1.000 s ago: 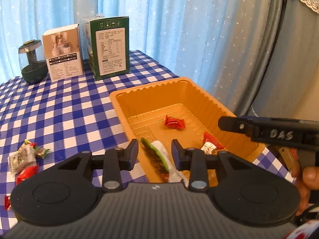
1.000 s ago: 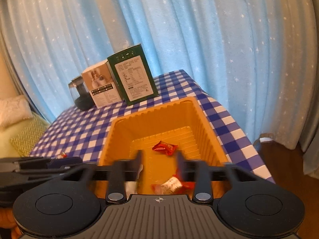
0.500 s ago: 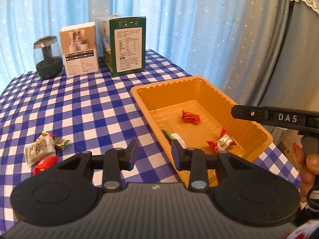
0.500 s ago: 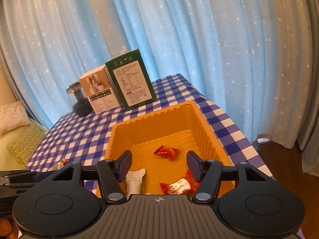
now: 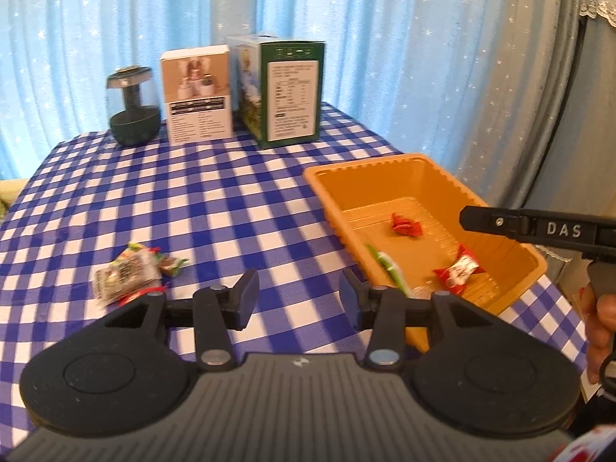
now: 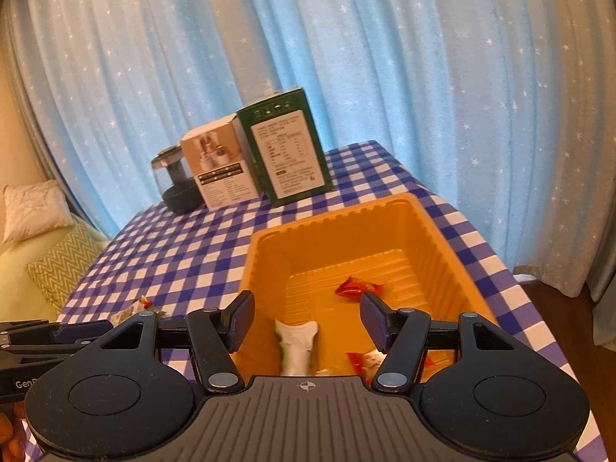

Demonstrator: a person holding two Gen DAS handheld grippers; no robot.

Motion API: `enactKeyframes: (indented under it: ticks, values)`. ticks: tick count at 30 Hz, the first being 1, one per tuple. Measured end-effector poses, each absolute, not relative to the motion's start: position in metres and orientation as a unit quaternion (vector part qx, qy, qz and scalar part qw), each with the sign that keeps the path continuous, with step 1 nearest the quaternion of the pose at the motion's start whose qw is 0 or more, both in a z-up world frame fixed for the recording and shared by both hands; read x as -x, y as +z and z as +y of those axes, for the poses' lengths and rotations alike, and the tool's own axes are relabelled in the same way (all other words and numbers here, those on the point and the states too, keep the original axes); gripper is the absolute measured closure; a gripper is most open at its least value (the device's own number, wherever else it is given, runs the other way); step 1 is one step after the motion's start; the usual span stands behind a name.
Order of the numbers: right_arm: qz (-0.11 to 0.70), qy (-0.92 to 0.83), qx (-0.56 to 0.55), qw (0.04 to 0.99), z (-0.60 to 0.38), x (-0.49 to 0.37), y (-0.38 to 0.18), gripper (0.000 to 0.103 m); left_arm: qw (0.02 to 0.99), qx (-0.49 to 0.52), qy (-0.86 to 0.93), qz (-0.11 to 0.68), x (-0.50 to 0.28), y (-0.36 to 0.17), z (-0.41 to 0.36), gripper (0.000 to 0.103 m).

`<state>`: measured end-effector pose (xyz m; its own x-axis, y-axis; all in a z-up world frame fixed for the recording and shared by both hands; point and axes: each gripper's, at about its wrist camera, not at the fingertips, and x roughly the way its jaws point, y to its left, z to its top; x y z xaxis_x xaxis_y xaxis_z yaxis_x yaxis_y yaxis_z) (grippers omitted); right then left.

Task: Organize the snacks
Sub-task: 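Return to the pile and grasp the dark red candy with the left tool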

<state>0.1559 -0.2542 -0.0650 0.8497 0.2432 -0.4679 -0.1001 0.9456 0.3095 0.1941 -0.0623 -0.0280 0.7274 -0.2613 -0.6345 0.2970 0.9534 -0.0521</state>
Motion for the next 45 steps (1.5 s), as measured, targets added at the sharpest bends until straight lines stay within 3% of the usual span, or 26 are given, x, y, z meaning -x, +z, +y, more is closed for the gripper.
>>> enactKeyframes:
  ticks: [13, 25, 29, 38, 45]
  values:
    - [0.263, 0.153, -0.097, 0.947, -0.196, -0.161, -0.065, 0.042, 0.936, -0.044, -0.077, 0.340, -0.172, -0.030, 0.023, 0.033]
    - [0.280, 0.211, -0.041, 0.935, -0.124, -0.168, -0.074, 0.042, 0.933, -0.040, -0.030, 0.356, -0.157, -0.050, 0.081, 0.014]
    - [0.287, 0.228, -0.014, 0.930, -0.103, -0.173, -0.082, 0.034, 0.931, -0.050, -0.035, 0.360, -0.160, -0.057, 0.091, 0.014]
    - [0.313, 0.250, 0.032, 0.916, -0.078, -0.189, -0.100, 0.034, 0.922, -0.081, -0.062, 0.374, -0.176, -0.082, 0.106, 0.014]
    - [0.337, 0.258, 0.053, 0.904, -0.066, -0.205, -0.112, 0.034, 0.912, -0.108, -0.084, 0.387, -0.197, -0.103, 0.109, 0.025]
